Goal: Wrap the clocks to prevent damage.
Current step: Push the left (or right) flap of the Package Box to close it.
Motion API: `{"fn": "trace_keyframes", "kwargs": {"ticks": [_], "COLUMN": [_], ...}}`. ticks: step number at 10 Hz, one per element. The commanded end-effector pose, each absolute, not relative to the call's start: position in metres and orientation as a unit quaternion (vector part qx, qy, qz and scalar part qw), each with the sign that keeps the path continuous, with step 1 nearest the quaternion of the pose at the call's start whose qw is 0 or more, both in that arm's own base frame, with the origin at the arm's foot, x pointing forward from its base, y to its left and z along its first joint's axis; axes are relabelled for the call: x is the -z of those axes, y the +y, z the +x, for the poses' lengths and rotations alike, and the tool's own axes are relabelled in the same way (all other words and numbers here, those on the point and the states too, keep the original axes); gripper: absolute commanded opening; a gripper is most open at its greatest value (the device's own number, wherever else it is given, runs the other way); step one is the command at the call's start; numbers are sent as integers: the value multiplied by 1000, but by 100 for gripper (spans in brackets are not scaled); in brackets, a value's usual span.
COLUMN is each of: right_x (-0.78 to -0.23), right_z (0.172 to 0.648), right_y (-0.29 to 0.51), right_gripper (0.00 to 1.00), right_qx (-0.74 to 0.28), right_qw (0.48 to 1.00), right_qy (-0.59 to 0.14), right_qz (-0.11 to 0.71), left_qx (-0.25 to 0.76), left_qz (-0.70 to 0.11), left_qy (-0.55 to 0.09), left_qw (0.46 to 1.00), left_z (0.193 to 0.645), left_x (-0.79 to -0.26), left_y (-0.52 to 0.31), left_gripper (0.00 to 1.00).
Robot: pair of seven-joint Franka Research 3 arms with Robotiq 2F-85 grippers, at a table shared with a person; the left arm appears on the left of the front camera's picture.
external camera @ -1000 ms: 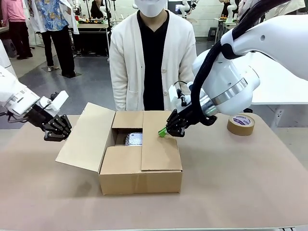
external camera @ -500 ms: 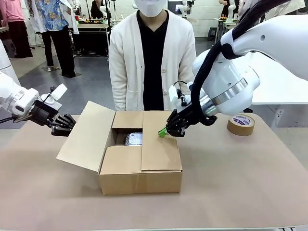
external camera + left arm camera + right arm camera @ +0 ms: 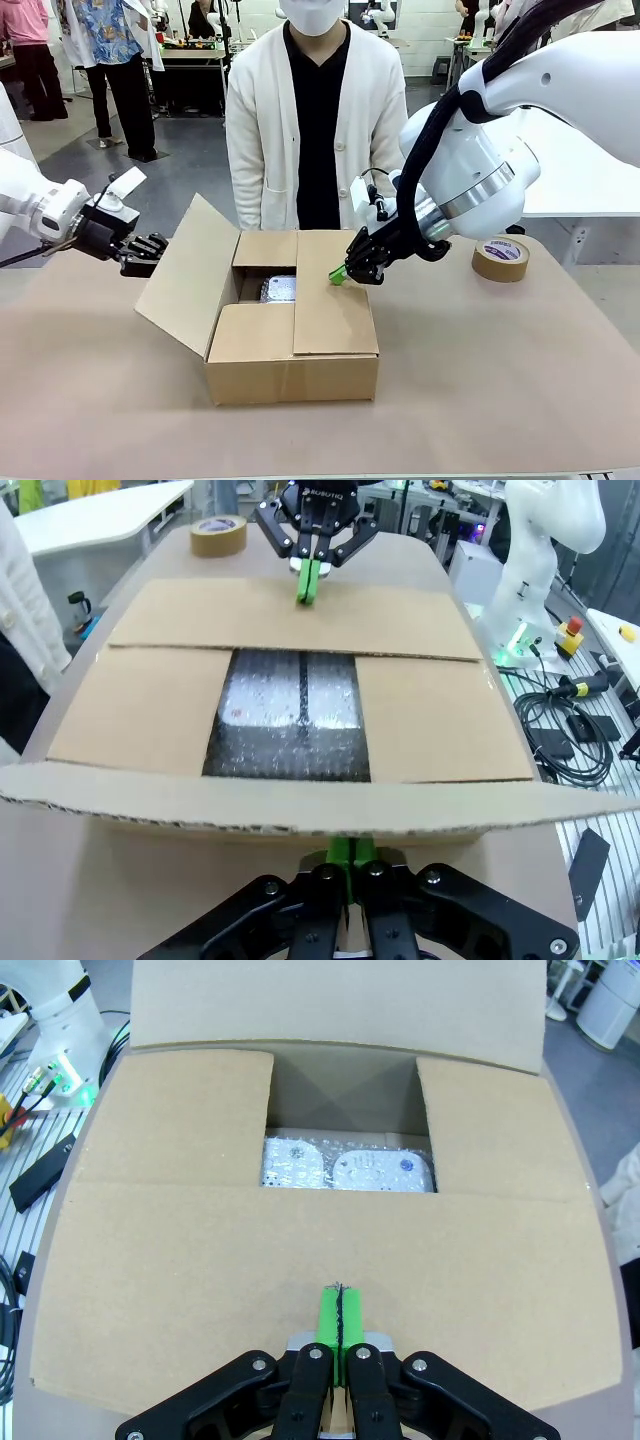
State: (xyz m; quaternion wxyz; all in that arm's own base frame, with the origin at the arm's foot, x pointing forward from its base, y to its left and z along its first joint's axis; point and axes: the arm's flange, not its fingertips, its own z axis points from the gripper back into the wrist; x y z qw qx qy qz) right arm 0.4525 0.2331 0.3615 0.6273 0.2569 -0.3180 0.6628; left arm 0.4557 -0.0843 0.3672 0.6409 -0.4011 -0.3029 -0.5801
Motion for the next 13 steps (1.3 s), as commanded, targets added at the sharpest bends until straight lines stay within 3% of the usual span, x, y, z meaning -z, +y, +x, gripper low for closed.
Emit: {"fn": "trace_keyframes", "kwargs": {"ticks": [1,4,13], "right_x": [-356,-356,-356], "right_z": [451,451,451], "right_y": [233,233,233], "right_gripper": [1,1,1], "right_qx": [-658,-658,-658], "right_qw": [631,631,631], "right_qy": [-317,-317,-317], "right_qz": [260,260,260], "left_qx": [594,617,674], "left_qz": [-408,-398,-328], "left_qy": [-335,-335,-258], "left_qw": [606,591,610], "left_z": [463,476,487], "left_x": [-365,-367,-337], "left_y": [-98,-122,-173], "left_gripper": [1,1,1]}}
